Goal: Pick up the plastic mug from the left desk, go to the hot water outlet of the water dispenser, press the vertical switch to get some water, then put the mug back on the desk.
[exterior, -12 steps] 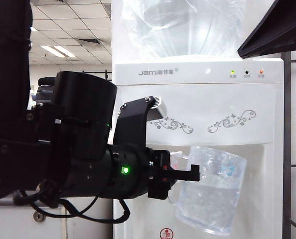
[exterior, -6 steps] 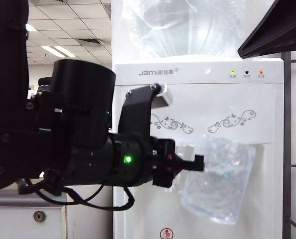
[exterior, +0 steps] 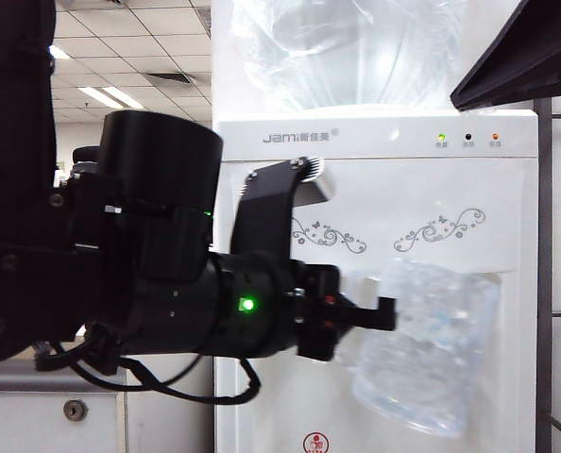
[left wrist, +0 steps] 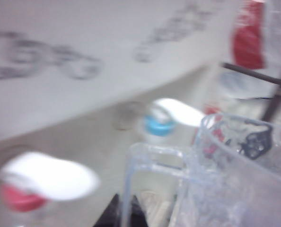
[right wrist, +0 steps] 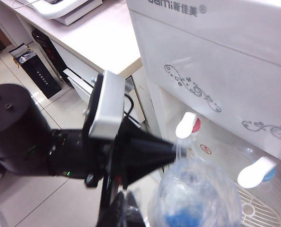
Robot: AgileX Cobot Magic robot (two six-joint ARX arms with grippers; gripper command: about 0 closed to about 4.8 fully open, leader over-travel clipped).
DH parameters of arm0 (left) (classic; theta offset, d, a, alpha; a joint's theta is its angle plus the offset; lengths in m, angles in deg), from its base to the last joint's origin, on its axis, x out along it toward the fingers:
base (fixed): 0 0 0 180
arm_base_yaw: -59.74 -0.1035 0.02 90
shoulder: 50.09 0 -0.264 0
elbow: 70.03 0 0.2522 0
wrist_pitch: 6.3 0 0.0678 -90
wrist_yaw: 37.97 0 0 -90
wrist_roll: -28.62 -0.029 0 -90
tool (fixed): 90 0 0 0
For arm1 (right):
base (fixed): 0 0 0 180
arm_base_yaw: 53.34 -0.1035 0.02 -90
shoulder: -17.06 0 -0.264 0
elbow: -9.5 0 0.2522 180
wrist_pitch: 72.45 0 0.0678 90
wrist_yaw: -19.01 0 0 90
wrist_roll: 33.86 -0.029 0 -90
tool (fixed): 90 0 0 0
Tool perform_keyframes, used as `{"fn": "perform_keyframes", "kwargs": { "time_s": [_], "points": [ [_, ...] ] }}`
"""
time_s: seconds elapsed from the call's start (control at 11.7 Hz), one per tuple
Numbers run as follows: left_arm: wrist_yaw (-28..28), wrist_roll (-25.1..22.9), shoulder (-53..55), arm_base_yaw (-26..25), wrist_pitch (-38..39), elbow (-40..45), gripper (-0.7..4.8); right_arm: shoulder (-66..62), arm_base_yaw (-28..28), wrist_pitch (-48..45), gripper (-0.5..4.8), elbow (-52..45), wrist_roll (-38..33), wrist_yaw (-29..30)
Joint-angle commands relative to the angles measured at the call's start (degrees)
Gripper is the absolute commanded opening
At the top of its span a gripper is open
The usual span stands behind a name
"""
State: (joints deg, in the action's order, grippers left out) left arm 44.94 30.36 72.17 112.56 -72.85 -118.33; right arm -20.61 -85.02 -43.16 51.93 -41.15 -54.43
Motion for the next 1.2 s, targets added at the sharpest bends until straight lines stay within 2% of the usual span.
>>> {"fn": "perform_keyframes", "kwargs": {
  "time_s": [0.09,0.43,0.6,0.94,1.2],
  "points": [
    [2.01,0.42,-1.31,0.22,-2.91,-0.31,-0.05,0.11,-0.04,-0.79,-0.06,0.2,-0.2,0.11],
    [2.32,0.48,-2.32,0.2,-2.89,1.9,-0.05,0.11,-0.04,-0.76,-0.06,0.2,-0.2,0.11],
    [0.98,2.12,-2.78,-0.04,-2.89,4.0,-0.05,0.11,-0.07,-0.76,-0.06,0.2,-0.2,0.11],
    [-1.14,1.68,-6.56,-0.02,-2.86,8.57,-0.05,0.11,-0.07,-0.79,-0.06,0.2,-0.2,0.13],
    [-4.92,1.68,-10.95,-0.02,-2.91,11.98,-0.05,0.11,-0.07,-0.79,-0.06,0.2,-0.2,0.11]
  ]
}}
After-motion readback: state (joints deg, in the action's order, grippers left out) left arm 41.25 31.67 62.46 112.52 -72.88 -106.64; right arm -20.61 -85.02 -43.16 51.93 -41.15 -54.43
